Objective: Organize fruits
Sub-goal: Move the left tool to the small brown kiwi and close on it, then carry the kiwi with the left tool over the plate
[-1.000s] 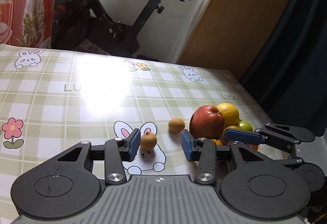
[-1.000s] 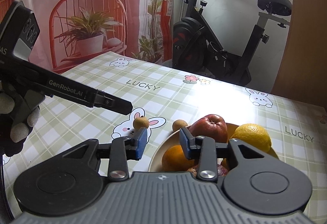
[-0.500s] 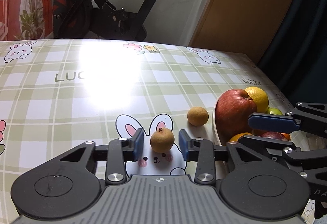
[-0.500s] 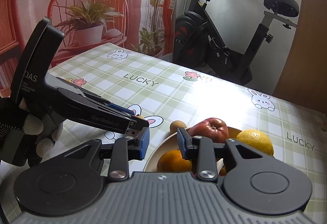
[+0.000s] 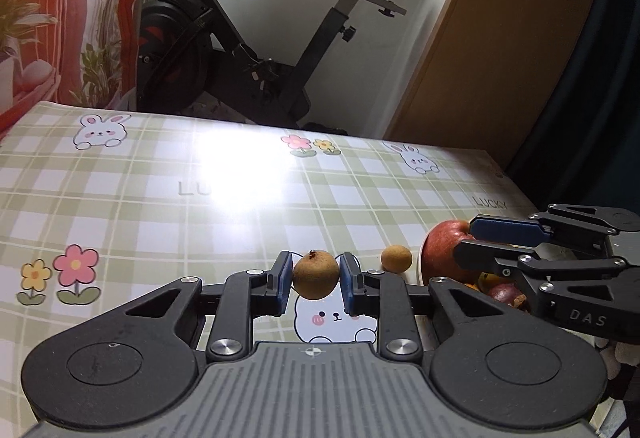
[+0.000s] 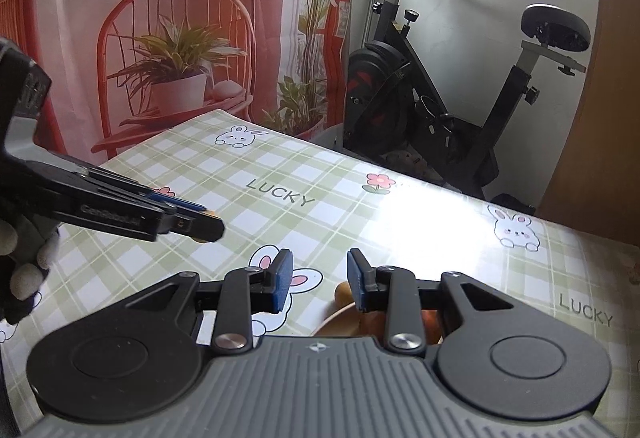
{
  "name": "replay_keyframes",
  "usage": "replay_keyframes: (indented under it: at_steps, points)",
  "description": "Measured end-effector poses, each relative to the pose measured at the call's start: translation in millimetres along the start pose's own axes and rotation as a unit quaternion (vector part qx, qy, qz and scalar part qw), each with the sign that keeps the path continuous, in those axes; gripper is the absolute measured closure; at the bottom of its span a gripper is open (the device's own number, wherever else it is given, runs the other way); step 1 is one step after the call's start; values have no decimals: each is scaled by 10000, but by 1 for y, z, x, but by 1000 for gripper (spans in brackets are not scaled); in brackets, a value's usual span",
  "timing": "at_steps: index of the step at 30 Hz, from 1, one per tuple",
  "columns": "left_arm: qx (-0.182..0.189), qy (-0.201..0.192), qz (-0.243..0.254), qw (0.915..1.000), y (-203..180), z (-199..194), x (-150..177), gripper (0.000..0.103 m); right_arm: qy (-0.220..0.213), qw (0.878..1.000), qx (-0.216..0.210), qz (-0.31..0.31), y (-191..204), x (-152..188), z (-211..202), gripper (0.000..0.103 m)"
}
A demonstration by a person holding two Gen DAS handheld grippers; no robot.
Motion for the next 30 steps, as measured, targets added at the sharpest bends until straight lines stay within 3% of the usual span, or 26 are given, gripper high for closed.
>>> replay_keyframes:
  at_steps: [5, 10, 23, 29, 30]
  points:
    - [-226, -335, 124, 9991, 4, -29, -29, 76, 379, 9983, -85, -443, -14, -10, 30, 70]
    - [-313, -542, -42, 9980, 8, -34, -40, 76, 1123, 9926, -237, -408, -31, -10, 67, 70]
    - [-201, -229, -212, 9993, 18, -2, -19, 76, 2349, 9664, -612, -839, -20, 13, 109, 70]
    - [-260, -97, -235, 9993, 25, 9, -14, 76, 2609, 9588, -486, -1015, -13, 20, 121, 71]
    - [-268, -76, -238, 9993, 25, 9, -13, 76, 2602, 9588, -484, -1031, -11, 19, 122, 75]
Point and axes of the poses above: each gripper's, at about its wrist camera, not at the fingertips, and z roughly the way its jaws point, y to its left, x to its underside, the point moved 3 cm from there along z, roughly the way its jaws point, and after that the axes turned 11 degrees about -y, right-handed, at the moved point
